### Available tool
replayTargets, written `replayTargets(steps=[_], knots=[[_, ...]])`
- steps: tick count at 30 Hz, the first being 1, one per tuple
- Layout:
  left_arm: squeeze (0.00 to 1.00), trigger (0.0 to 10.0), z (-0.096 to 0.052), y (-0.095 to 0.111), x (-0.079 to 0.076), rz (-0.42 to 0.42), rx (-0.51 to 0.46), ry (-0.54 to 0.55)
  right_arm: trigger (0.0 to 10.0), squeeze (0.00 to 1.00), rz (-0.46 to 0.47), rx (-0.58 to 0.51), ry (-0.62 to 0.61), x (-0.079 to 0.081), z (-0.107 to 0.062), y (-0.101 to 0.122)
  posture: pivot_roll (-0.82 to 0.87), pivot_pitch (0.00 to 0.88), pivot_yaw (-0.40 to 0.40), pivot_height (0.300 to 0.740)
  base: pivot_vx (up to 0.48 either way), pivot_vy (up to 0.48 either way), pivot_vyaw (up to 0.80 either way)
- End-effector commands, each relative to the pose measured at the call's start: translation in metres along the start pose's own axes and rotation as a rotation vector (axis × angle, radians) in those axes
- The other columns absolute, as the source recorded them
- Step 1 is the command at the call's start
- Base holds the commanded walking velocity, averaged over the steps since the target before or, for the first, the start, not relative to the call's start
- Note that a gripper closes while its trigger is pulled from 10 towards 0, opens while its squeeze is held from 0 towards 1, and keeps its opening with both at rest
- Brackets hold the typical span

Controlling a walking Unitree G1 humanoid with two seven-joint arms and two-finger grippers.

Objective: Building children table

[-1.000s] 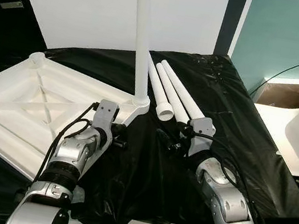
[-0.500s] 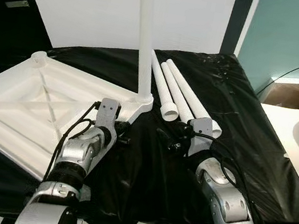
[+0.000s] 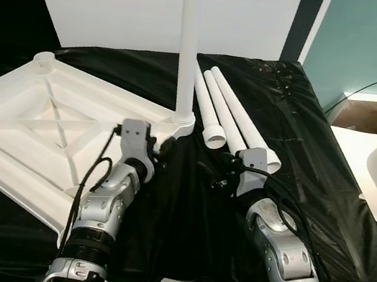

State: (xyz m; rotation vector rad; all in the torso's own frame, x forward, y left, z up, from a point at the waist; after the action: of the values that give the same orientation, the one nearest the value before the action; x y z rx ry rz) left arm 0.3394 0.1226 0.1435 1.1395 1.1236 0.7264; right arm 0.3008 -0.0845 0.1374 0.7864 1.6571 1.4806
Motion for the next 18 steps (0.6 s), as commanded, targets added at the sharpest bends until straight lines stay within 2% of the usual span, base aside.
replayTargets(steps=[1,4,6,7,8,9,11,12,13,18], knots=[[0.0,10.0,-0.008,-0.003,-0.005,0.071,0.058,-0.258,10.0,0.0,-0.005,0.004,0.014,0.002,0.001,-0.001,-0.03,0.0,0.053,0.74,0.0,0.0,0.0],[0.0,10.0,-0.011,-0.005,0.009,0.172,0.153,-0.236,10.0,0.0,-0.006,0.005,0.016,0.002,0.001,-0.001,-0.03,0.0,0.053,0.74,0.0,0.0,0.0],[0.0,10.0,-0.012,-0.006,0.01,0.188,0.169,-0.226,10.0,0.0,-0.007,0.005,0.016,0.002,0.001,-0.001,-0.03,0.0,0.053,0.74,0.0,0.0,0.0],[0.0,10.0,-0.017,-0.013,0.016,0.261,0.248,-0.228,10.0,0.0,-0.007,0.006,0.016,0.002,0.001,-0.002,-0.03,0.0,0.055,0.74,0.0,0.0,0.0],[0.0,10.0,-0.021,-0.015,0.017,0.271,0.274,-0.24,10.0,0.0,-0.006,0.006,0.015,0.002,0.001,-0.002,-0.03,0.0,0.057,0.74,0.0,0.0,0.0],[0.08,10.0,-0.024,-0.016,0.017,0.271,0.291,-0.255,10.0,0.0,-0.005,0.006,0.014,0.002,0.001,-0.002,-0.03,0.0,0.057,0.74,0.0,0.0,0.0],[0.08,10.0,-0.024,-0.016,0.017,0.271,0.291,-0.255,10.0,0.0,-0.005,0.006,0.014,0.002,0.001,-0.002,-0.03,0.0,0.057,0.74,0.0,0.0,0.0],[0.79,10.0,-0.027,-0.016,0.015,0.257,0.297,-0.275,10.0,0.0,-0.005,0.005,0.013,0.003,0.0,-0.002,-0.03,0.0,0.059,0.74,0.0,0.0,0.0],[1.0,10.0,-0.03,-0.017,0.011,0.242,0.304,-0.301,10.0,0.0,-0.004,0.005,0.012,0.003,0.0,-0.002,-0.03,0.0,0.059,0.74,0.0,0.0,0.0],[1.0,10.0,-0.038,-0.017,0.0,0.214,0.317,-0.372,10.0,0.0,-0.003,0.006,0.011,0.003,0.0,-0.002,-0.03,0.0,0.056,0.74,0.0,0.0,0.0]])
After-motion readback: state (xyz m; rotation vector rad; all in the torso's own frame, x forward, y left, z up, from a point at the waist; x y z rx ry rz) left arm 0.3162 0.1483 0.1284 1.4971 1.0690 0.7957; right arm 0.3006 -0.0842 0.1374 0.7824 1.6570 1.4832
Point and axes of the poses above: a point about 5 cm out from each wrist's last joint towards the gripper, its own z axis pointing out of the wrist towards the gripper, its own y axis along the axis of the wrist's last joint, x = y × z, the point moved 1 cm from there along z, pointing out of the wrist towards the gripper, and after that the axes turned 5 degrees about -z, right-handed, at the moved point
